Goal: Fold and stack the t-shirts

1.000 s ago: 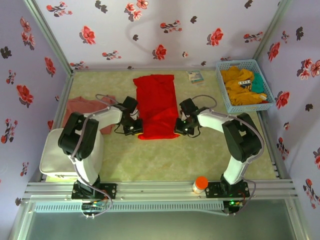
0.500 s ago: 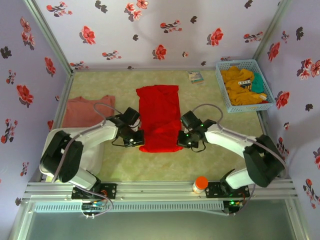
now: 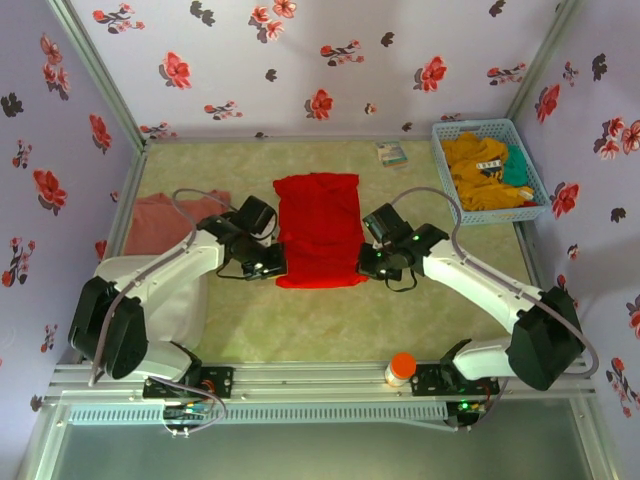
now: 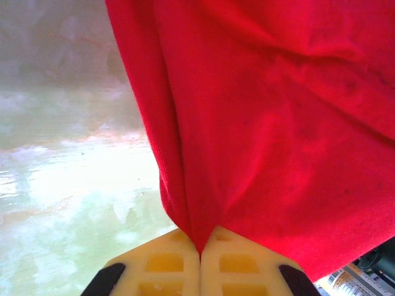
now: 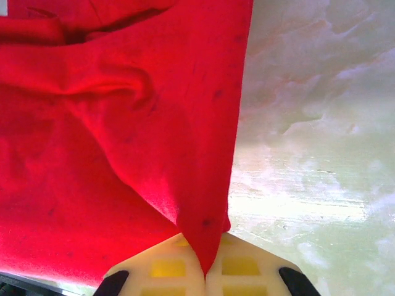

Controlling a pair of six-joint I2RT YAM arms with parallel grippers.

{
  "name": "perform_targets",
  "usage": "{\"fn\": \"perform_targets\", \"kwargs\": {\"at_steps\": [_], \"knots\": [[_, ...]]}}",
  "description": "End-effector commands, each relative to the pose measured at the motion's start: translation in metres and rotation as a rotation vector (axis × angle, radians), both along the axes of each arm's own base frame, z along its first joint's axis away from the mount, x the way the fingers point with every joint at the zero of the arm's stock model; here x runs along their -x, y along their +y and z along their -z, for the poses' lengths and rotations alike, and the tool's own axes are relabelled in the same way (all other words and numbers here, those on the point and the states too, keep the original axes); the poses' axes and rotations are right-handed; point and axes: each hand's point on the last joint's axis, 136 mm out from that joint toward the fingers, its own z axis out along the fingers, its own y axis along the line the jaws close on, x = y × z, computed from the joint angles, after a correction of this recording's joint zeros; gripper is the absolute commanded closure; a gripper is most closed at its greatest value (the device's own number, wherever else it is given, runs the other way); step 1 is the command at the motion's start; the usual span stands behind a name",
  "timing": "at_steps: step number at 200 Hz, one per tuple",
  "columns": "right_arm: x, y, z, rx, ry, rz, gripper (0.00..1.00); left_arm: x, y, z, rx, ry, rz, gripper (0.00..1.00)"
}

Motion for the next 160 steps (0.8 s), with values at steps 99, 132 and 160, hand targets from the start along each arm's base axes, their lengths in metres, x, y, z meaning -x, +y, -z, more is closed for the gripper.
{"fn": "perform_targets", "kwargs": {"at_steps": [99, 132, 160], "knots": [[0.024, -0.007, 0.033, 0.014, 0.129, 0.019, 1.00, 0.033, 0.023, 0.023, 0.026, 0.075, -0.094, 1.00], [0.007, 0.000, 0.014, -0.001, 0.085, 0.030, 1.00, 0.013, 0.017, 0.000, 0.093, 0.055, -0.098, 1.00], [-0.020, 0.003, -0.010, -0.026, 0.050, 0.052, 1.00, -0.008, 0.021, -0.016, 0.111, 0.053, -0.133, 1.00]]}}
